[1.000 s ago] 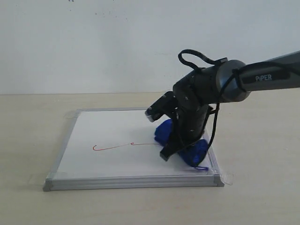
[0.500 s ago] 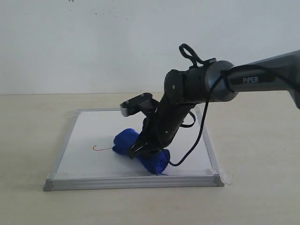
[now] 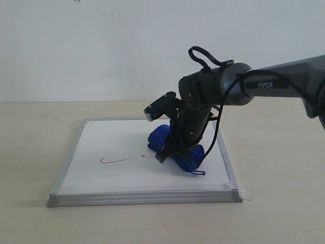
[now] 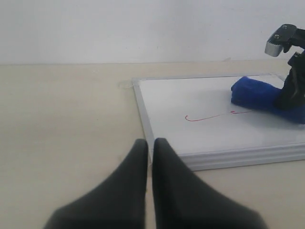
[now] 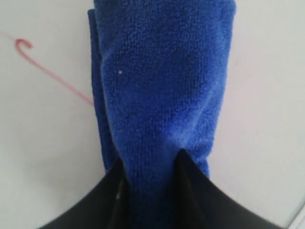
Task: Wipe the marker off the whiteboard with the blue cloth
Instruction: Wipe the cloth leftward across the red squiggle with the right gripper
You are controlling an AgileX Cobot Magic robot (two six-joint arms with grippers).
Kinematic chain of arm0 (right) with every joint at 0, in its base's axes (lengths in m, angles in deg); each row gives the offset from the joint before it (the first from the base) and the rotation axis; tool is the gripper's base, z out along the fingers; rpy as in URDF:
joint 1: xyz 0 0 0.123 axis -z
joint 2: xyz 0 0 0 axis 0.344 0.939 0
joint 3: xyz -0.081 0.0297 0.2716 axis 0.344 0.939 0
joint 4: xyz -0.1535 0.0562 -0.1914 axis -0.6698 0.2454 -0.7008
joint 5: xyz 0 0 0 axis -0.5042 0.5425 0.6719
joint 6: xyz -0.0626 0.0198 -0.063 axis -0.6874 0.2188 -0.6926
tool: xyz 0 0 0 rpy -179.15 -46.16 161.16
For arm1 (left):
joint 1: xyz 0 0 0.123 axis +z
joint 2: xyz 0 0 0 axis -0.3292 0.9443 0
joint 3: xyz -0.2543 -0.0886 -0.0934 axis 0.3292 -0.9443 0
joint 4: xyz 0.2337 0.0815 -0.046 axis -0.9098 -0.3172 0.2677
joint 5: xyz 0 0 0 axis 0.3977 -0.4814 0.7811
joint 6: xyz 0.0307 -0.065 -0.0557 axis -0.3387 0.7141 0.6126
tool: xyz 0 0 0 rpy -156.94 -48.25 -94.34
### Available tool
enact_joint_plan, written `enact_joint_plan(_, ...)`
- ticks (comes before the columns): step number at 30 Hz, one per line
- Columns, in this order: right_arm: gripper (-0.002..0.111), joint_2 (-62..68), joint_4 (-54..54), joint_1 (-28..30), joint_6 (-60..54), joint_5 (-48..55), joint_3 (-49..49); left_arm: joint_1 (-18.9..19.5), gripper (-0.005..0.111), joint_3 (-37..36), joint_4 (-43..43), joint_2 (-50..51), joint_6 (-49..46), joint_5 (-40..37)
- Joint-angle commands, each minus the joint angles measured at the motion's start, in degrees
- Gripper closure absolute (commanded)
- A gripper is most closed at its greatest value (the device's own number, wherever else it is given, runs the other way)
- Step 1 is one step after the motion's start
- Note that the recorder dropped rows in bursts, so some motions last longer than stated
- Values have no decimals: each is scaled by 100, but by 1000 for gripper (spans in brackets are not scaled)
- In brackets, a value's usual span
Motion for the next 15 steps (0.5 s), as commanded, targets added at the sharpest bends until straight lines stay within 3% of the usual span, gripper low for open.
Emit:
enact_joint_plan(1,108,160,1973,-612,-1708,848,102,-26,103,-17,34,-16,-13,57)
enact_joint_plan(5,108,160,1842,-841,-2039,855,102,-26,103,-17,34,-16,-13,57)
enact_joint_plan(11,108,405,-1604,-494,621,460,102,-26,103,-17,34,-16,-13,57)
enact_joint_plan(15,108,521,-2333,-79,1367,527,-77,-26,103,-17,34,-16,-13,57)
